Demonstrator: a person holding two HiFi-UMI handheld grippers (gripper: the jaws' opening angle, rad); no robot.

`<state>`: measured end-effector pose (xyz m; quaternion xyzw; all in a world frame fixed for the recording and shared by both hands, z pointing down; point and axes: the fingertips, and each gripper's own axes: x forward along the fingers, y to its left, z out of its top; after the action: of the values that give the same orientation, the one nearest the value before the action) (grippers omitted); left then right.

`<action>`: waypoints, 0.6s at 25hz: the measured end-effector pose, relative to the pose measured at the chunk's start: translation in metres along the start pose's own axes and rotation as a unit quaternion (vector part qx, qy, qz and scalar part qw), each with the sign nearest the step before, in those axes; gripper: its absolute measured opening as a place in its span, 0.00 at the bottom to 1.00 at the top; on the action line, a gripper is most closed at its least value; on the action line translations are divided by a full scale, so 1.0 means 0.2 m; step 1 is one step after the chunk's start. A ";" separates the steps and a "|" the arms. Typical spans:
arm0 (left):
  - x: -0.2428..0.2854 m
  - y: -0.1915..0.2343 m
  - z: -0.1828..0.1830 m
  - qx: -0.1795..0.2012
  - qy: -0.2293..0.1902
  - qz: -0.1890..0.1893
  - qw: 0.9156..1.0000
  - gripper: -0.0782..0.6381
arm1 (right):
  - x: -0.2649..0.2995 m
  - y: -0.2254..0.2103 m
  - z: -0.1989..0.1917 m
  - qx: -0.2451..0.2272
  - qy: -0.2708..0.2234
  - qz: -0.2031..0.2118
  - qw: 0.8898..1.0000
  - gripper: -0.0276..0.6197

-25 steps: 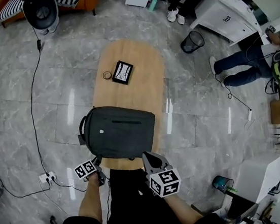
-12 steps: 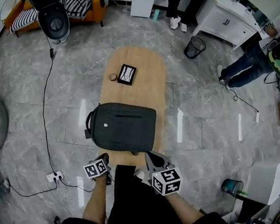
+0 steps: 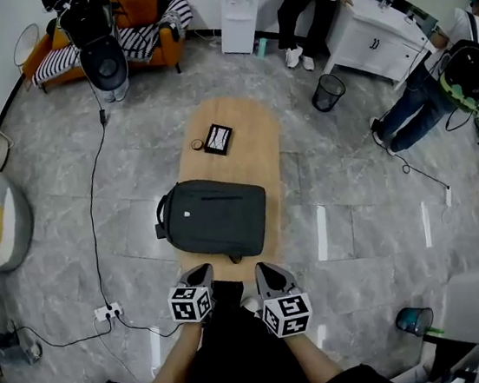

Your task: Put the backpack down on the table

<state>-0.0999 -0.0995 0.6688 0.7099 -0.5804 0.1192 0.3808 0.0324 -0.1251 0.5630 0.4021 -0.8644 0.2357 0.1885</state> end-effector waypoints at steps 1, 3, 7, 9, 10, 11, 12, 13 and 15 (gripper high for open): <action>-0.04 -0.05 0.04 0.019 -0.012 0.001 1.000 0.14 | -0.03 0.01 0.02 -0.009 -0.013 -0.002 1.000 0.06; -0.11 -0.13 0.12 0.050 -0.042 0.006 0.998 0.14 | -0.10 0.03 0.06 -0.029 -0.039 -0.005 0.999 0.06; -0.24 -0.29 0.25 0.094 -0.098 0.014 0.991 0.14 | -0.19 0.04 0.10 -0.045 -0.072 -0.004 0.996 0.06; -0.29 -0.35 0.28 0.110 -0.116 0.014 0.987 0.14 | -0.21 0.05 0.10 -0.047 -0.077 -0.001 0.996 0.06; -0.31 -0.37 0.28 0.116 -0.120 0.013 0.986 0.14 | -0.21 0.05 0.10 -0.047 -0.079 0.002 0.996 0.06; -0.33 -0.39 0.27 0.119 -0.122 0.012 0.985 0.14 | -0.22 0.06 0.10 -0.047 -0.080 0.003 0.996 0.06; -0.34 -0.40 0.26 0.121 -0.121 0.010 0.985 0.14 | -0.23 0.06 0.09 -0.046 -0.080 0.004 0.996 0.06; -0.34 -0.42 0.24 0.123 -0.119 0.007 0.985 0.14 | -0.24 0.06 0.10 -0.046 -0.082 0.004 0.996 0.06; -0.35 -0.43 0.22 0.126 -0.115 0.002 0.985 0.14 | -0.26 0.07 0.10 -0.046 -0.087 0.006 0.995 0.06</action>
<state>-0.0532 -0.0751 0.5617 0.7600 -0.6023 0.1094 0.2184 0.0493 -0.0968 0.5154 0.4065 -0.8901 0.1604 0.1292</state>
